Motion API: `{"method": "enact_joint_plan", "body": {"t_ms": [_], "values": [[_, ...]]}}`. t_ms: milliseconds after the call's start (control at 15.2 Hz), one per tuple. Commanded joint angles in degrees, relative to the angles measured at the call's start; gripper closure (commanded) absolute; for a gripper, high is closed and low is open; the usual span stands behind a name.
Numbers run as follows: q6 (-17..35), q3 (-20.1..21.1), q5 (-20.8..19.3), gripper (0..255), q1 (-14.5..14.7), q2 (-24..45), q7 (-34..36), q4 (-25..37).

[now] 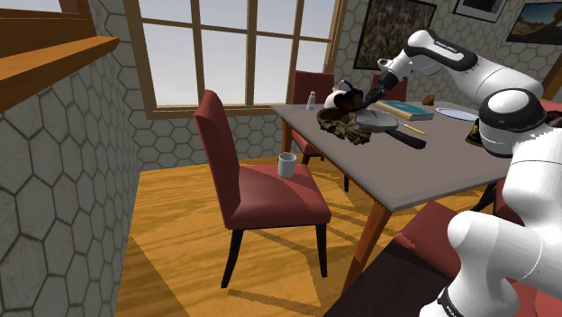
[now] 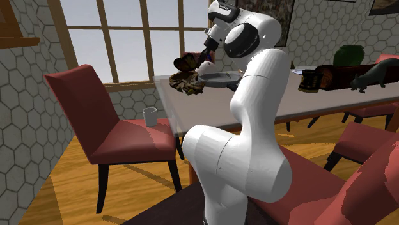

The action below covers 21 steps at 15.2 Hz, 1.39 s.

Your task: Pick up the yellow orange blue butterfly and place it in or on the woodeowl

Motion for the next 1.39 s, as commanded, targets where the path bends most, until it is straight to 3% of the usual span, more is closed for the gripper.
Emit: {"method": "enact_joint_plan", "body": {"t_ms": [0,198,726,792,1122,1320], "values": [[1.9,0.2,0.2,255,-1.4,0.2,-0.5,-2.8],[5.1,0.6,0.5,255,-3.6,0.5,-1.2,-7.4],[5.1,0.6,0.5,255,-3.6,0.5,-1.2,-7.4],[5.1,0.6,0.5,0,-3.6,0.5,-1.2,-7.4],[5.1,0.6,0.5,0,-3.6,0.5,-1.2,-7.4],[-3.1,-0.8,-0.7,0,0.7,-1.3,-1.3,4.3]]}}
